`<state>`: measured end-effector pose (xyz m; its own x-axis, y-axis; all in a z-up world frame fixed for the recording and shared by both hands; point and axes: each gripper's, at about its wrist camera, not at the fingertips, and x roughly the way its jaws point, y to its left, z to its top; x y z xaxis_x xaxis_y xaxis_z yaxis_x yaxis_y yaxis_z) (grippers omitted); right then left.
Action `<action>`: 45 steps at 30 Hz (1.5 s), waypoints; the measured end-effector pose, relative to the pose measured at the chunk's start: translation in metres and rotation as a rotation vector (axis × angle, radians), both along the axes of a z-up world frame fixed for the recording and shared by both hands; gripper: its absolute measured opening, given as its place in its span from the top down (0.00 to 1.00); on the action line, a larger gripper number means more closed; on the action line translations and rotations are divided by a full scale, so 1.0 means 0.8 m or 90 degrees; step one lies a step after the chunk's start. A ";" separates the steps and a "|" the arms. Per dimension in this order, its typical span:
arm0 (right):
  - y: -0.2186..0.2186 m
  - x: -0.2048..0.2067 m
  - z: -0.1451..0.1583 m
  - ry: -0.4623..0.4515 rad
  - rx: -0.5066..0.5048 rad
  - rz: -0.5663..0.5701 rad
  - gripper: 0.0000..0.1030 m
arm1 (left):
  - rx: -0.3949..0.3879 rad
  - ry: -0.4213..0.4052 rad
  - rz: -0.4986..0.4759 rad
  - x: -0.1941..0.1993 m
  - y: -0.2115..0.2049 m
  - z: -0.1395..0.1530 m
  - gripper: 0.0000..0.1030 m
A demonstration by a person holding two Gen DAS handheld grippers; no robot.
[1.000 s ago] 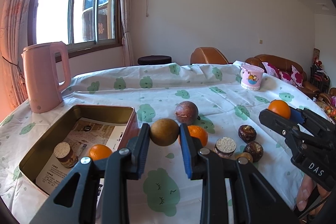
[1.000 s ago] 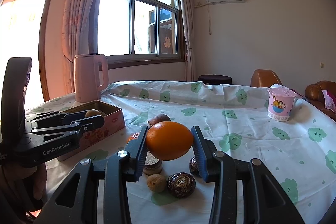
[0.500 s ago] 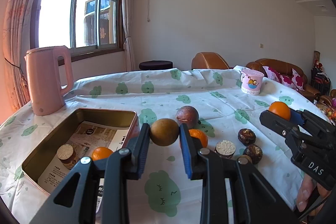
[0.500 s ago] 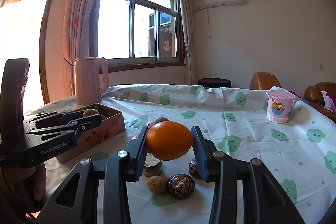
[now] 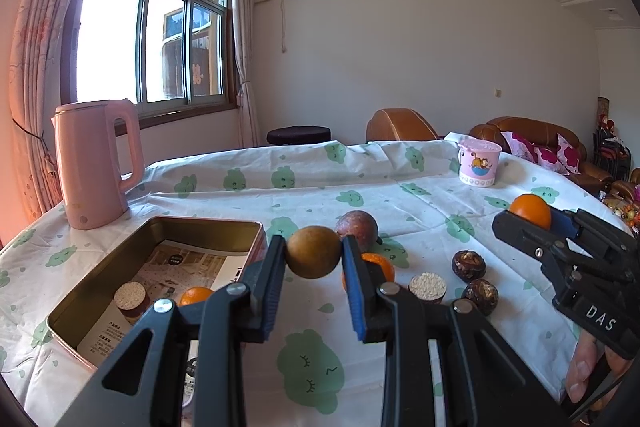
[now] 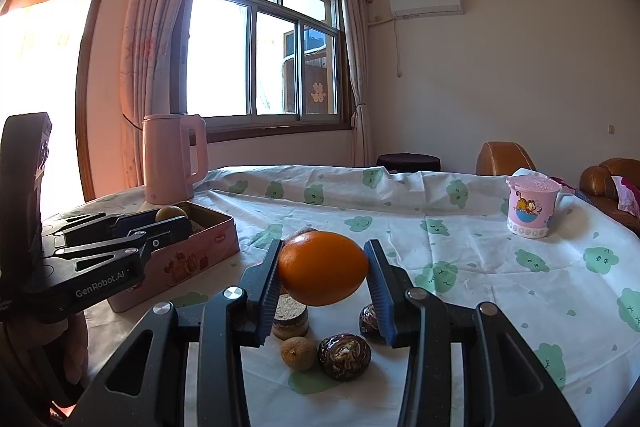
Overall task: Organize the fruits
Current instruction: 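Lift the brown fruit with left while right carries the orange toward the metal box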
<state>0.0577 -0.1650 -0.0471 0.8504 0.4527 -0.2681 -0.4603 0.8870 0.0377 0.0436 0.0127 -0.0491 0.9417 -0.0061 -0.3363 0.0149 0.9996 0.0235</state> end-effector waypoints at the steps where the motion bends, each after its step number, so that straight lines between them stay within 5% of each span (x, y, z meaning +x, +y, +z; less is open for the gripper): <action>1: 0.000 -0.001 0.000 -0.002 0.001 0.001 0.59 | 0.001 -0.002 0.000 -0.001 0.000 0.000 0.71; 28: -0.005 0.002 0.006 -0.004 0.014 0.008 0.59 | 0.013 -0.030 0.002 -0.013 -0.008 0.004 0.71; 45: 0.035 0.011 0.049 -0.006 0.004 0.069 0.59 | -0.001 -0.020 0.051 -0.020 0.033 0.020 0.71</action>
